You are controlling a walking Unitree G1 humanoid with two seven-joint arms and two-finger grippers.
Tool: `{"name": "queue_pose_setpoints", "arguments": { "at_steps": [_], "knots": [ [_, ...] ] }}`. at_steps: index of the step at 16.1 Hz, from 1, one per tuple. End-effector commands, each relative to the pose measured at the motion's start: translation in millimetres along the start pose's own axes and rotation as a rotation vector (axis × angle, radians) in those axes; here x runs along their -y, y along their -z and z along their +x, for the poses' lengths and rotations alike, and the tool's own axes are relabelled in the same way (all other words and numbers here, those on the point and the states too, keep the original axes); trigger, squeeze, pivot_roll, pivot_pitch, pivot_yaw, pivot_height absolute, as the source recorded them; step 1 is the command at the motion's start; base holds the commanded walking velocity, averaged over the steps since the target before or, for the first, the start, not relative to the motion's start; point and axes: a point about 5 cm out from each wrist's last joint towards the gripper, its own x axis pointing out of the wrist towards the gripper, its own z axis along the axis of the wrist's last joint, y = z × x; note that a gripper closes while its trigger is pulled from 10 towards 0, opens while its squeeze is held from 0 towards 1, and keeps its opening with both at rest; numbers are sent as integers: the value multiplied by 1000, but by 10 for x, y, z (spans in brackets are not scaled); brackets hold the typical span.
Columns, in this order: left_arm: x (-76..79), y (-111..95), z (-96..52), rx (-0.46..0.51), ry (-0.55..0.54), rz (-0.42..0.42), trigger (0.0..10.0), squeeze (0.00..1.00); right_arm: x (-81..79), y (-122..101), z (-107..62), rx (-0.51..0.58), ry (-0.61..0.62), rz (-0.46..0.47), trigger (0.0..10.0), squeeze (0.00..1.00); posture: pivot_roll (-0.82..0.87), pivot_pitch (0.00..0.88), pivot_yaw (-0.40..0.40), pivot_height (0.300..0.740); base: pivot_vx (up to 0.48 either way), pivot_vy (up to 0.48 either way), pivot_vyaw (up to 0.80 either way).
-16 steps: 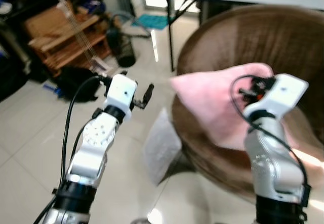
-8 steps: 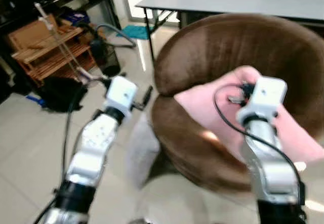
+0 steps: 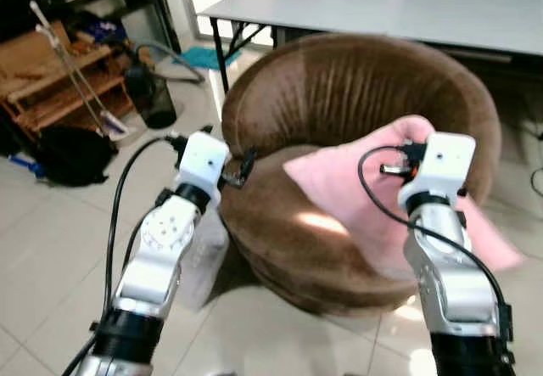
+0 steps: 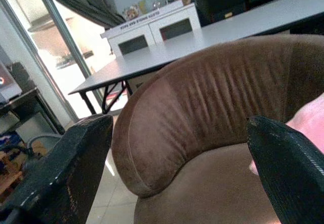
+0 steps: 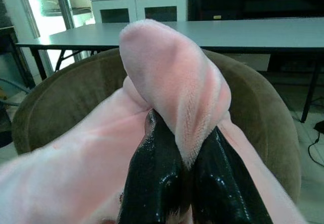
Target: Move the pillow to the sofa from floor
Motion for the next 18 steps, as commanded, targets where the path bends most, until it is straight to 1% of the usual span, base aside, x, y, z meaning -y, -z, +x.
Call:
{"name": "queue_pose_setpoints", "arguments": {
  "at_steps": [1,4,8,17,18],
  "knots": [
    [-88,-16,-30,10,-27,4,10000,0,-138,-120,5,67,-58,24,10000,0,-57,0,58,740,0,0,0],
    [-88,-4,-35,6,-19,-11,10000,0,-156,-98,3,61,-64,27,10000,0,-55,0,58,740,313,0,0],
    [-76,23,-17,-8,-1,-7,10000,0,-145,-72,16,53,-59,24,10000,0,-62,0,64,740,348,0,0],
    [-45,46,-35,-16,21,-11,10000,0,-138,-58,21,49,-60,20,10000,0,-62,0,62,740,374,0,0],
    [-43,48,-37,-17,25,-10,10000,0,-136,-40,23,33,-56,40,10000,0,-61,0,63,740,375,0,0]
  ]
}}
